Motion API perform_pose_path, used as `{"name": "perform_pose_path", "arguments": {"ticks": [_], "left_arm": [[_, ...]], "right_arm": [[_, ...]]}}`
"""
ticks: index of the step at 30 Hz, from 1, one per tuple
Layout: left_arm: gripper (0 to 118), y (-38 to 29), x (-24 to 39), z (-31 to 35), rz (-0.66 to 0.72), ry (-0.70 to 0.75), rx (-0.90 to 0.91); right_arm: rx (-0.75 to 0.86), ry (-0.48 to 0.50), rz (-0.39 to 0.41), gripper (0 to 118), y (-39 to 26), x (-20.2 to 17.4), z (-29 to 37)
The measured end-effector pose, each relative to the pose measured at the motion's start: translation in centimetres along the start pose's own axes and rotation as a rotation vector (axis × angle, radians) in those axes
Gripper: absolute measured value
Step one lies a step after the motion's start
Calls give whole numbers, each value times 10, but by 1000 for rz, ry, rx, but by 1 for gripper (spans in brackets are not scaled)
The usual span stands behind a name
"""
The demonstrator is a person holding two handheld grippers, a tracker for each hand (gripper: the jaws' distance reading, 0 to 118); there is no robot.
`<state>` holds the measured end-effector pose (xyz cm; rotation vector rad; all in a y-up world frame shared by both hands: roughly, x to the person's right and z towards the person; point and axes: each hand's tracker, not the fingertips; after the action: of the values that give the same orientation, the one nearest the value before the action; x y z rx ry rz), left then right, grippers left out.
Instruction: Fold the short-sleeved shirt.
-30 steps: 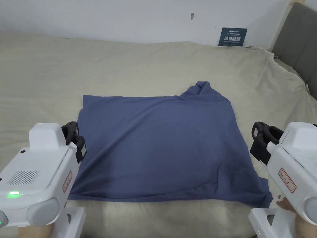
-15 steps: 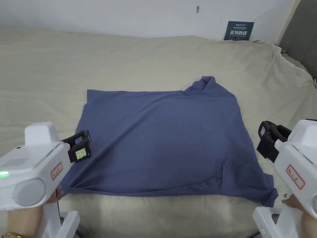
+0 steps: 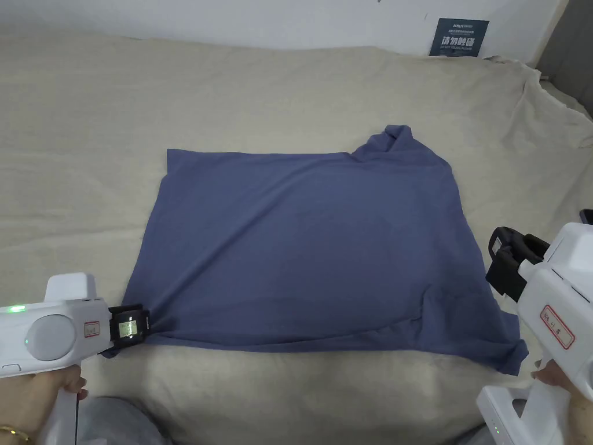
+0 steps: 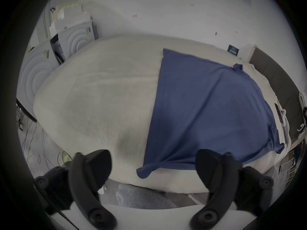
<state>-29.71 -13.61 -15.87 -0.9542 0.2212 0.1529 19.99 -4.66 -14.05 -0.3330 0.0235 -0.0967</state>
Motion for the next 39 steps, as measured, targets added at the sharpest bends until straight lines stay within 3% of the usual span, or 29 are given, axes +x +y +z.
{"name": "perform_pose_path", "arguments": {"ticks": [4, 5, 6, 7, 9, 15, 19, 24, 25, 27, 28, 29, 30, 31, 32, 39], "left_arm": [[65, -4, 0, -16, 19, 8, -84], [49, -5, 1, -19, 16, -3, -104], [26, -8, 3, -22, 9, -38, -133], [13, -10, 5, -24, 11, -70, -146], [3, -12, 12, -24, -4, -38, -118], [0, -7, 5, -13, 20, -52, -100], [0, 4, 1, 16, 87, -96, 32], [0, 22, 4, 47, 120, -135, 181], [0, 25, 6, 51, 115, -138, 191], [0, 30, 9, 56, 108, -149, 220], [0, 32, 10, 57, 106, -154, 224], [0, 33, 12, 59, 104, -159, 232], [0, 34, 13, 61, 102, -162, 243], [0, 35, 14, 59, 99, -163, 244], [0, 36, 15, 59, 96, -161, 247], [0, 31, 15, 50, 97, -146, 237]], "right_arm": [[-8, -4, 6, 0, -1, -5, 2], [-9, -4, 7, 0, -1, -5, 2], [-12, -6, 6, 0, -2, -5, 2], [-15, -8, 4, 0, -2, -5, 2], [-19, -15, -2, 0, -4, -5, 2], [-36, -18, -6, 0, -4, -1, 5], [-52, -19, -6, 0, 6, 6, 9], [-243, -61, 23, 1, 21, 23, -5], [-279, -69, -2, 8, 20, 29, -10], [-396, -70, -21, 40, 17, 43, -23], [-444, -93, -10, 49, 13, 48, -29], [-500, -102, -4, 49, 7, 53, -35], [-559, -116, 8, 86, -2, 58, -43], [-590, -122, 5, 103, -11, 62, -48], [-614, -123, 1, 112, -19, 65, -50], [-721, -159, -71, 109, -73, 75, -65]]}}
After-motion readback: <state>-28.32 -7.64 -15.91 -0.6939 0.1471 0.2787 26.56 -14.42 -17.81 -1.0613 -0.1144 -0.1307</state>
